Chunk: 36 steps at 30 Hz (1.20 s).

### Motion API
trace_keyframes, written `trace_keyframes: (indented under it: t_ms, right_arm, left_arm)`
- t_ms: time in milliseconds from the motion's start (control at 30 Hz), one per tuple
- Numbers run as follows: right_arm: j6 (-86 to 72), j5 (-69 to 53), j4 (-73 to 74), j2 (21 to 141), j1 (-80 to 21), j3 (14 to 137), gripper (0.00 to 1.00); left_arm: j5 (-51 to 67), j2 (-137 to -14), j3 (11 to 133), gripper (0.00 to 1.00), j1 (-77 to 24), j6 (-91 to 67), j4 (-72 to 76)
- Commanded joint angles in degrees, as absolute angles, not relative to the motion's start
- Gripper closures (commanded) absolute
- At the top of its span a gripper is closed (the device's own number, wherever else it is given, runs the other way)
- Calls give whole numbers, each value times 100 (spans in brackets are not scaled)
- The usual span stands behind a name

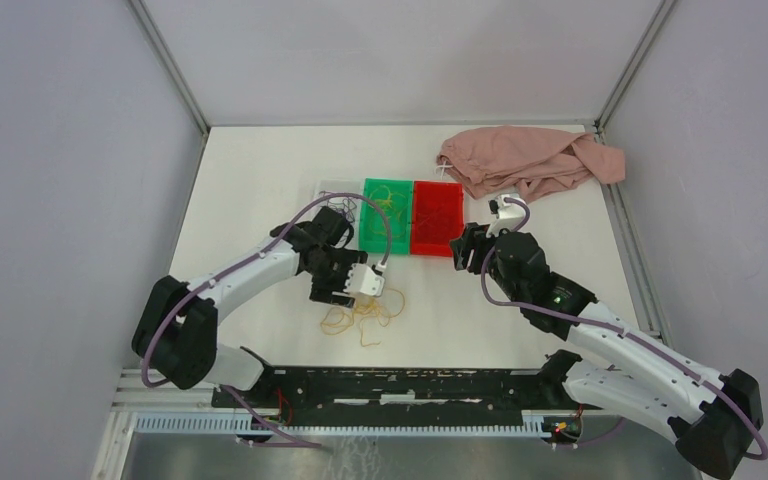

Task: Untangle the cables
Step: Untie the cable.

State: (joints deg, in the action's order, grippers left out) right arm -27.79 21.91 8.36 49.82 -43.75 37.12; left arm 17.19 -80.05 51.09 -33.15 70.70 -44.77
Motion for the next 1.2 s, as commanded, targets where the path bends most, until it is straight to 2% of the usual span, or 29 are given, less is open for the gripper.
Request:
trace_keyframes:
  t_ms: [0, 167, 267, 333, 433, 567, 600, 667, 700, 800, 900, 1167]
  right_arm:
    - [-2898, 2145, 720, 4870, -4351, 3776, 38]
    - [-2933, 2186, 722, 4876, -4351, 3775, 40]
    - [-2951, 2201, 706, 4891, -4351, 3786, 41]
    - [-2961, 2197, 716, 4897, -4354, 3813, 41]
    - [-2983, 2188, 704, 4888, -4351, 3824, 42]
    - [-3052, 2159, 649, 4874, -4351, 3798, 44]
    - [-3070, 2154, 635, 4877, -4351, 3789, 44]
    - [-3105, 2113, 618, 4886, -4351, 3772, 44]
    - [-3117, 2087, 596, 4891, -4351, 3777, 45]
    - [-3116, 1856, 471, 4960, -4351, 3806, 46]
    - [-3076, 1515, 308, 5145, -4351, 3913, 45]
    - [-3228, 56, -1097, 5909, -4375, 4173, 32]
  left_arm:
    - [2031, -8311, 5531, 23, -3369, 8017, -4476]
    - [2197, -8512, 5510, 26, -3616, 8235, -4651]
    - [2171, -8588, 5332, 33, -3751, 8250, -4525]
    - [2145, -8612, 5272, 41, -3775, 8250, -4463]
    - [2050, -8629, 5243, 58, -3779, 8294, -4410]
    - [1867, -8610, 5146, 70, -3788, 8454, -4404]
    - [1782, -8590, 5105, 76, -3792, 8522, -4392]
    - [1639, -8542, 5041, 94, -3795, 8539, -4370]
    - [1567, -8491, 5055, 97, -3789, 8528, -4396]
    - [1574, -8114, 5343, 97, -3796, 8445, -4830]
    - [1809, -7721, 6149, 97, -3796, 8251, -5640]
    - [2698, -6793, 7795, 97, -3797, 7593, -6693]
